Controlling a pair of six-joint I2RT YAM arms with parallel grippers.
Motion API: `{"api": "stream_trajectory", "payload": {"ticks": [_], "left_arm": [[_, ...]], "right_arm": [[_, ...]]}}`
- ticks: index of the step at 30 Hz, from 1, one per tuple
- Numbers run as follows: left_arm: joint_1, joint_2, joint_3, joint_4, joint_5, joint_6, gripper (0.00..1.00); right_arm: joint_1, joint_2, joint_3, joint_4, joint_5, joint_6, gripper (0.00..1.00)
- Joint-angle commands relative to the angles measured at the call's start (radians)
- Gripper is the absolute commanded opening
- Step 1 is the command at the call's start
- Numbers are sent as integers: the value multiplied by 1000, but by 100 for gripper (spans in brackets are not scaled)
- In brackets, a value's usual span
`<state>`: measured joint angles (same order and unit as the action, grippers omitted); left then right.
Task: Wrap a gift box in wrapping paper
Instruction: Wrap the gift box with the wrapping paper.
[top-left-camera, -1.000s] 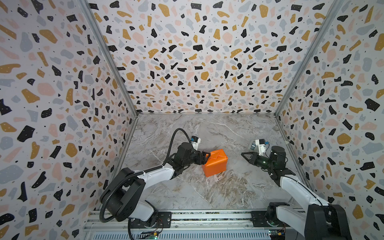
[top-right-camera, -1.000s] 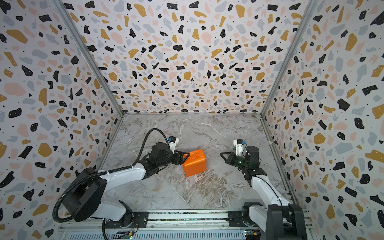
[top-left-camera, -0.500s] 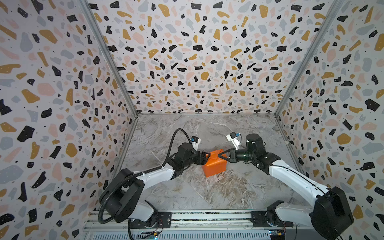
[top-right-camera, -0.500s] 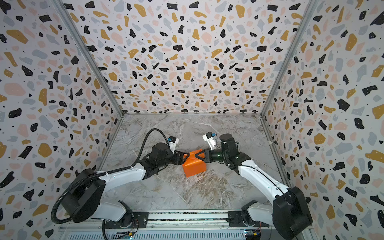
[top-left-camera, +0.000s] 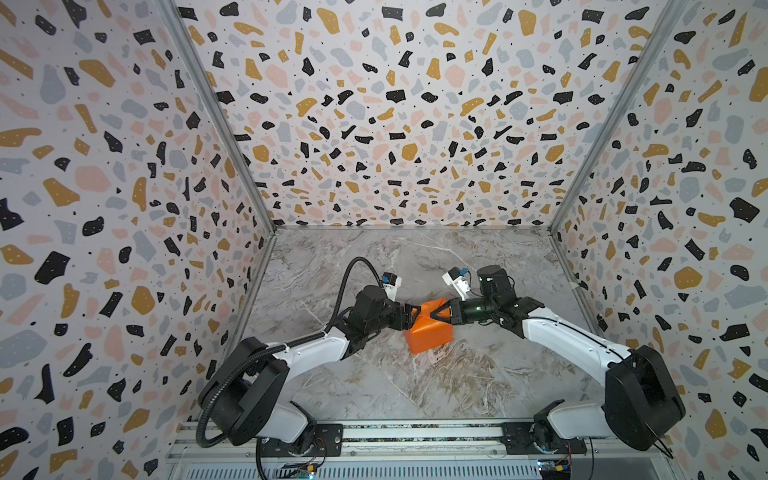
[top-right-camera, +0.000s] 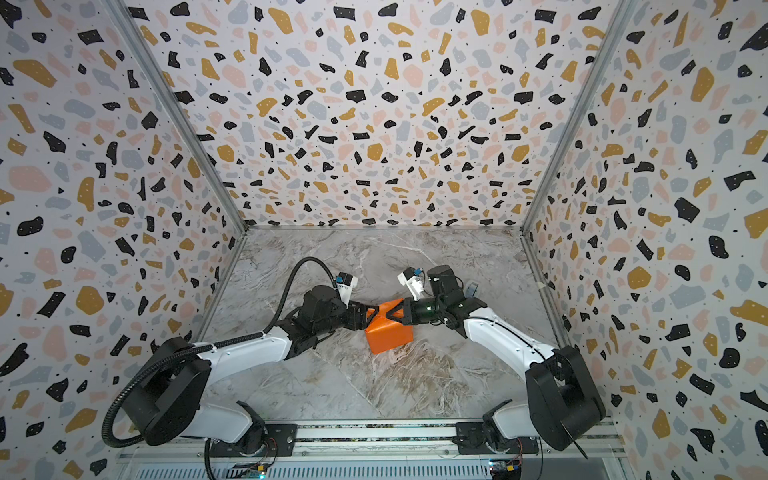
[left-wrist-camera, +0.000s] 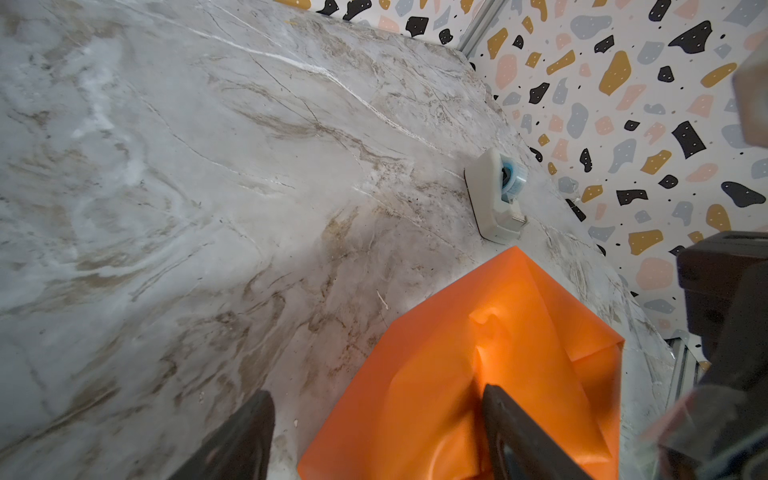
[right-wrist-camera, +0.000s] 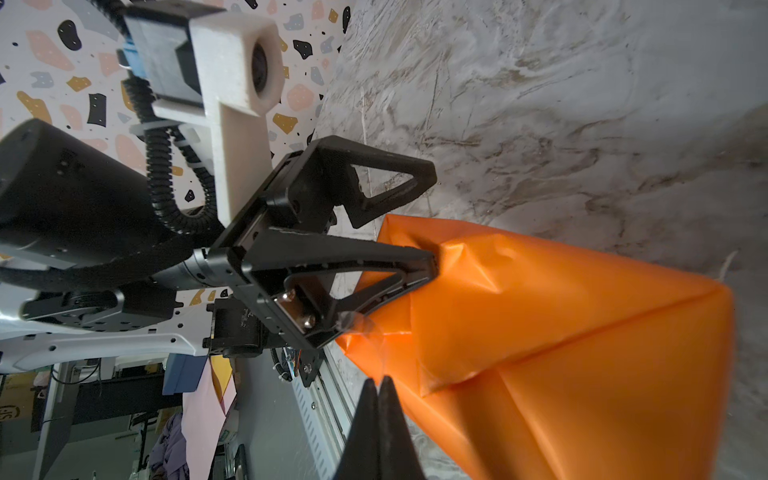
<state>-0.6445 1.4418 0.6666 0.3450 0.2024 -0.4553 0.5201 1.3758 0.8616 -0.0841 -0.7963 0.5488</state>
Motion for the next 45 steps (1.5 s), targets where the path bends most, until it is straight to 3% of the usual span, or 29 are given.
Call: {"api": "stream_trajectory", "payload": {"ticks": [1, 17, 30, 38, 45], "left_arm": [[-9, 18, -24, -170, -6, 46, 78], [-9, 18, -24, -168, -2, 46, 78], [-9, 20, -22, -168, 8, 45, 78], [-9, 22, -21, -164, 18, 43, 78], [-9, 22, -21, -164, 20, 43, 78]], "right_arm": [[5, 10, 41, -18, 0, -30, 0], [6, 54, 57, -65, 59, -112, 0], [94, 56, 47, -153, 278, -347, 0], [123, 35, 17, -144, 399, -396, 1], [125, 20, 16, -141, 410, -424, 3]]}}
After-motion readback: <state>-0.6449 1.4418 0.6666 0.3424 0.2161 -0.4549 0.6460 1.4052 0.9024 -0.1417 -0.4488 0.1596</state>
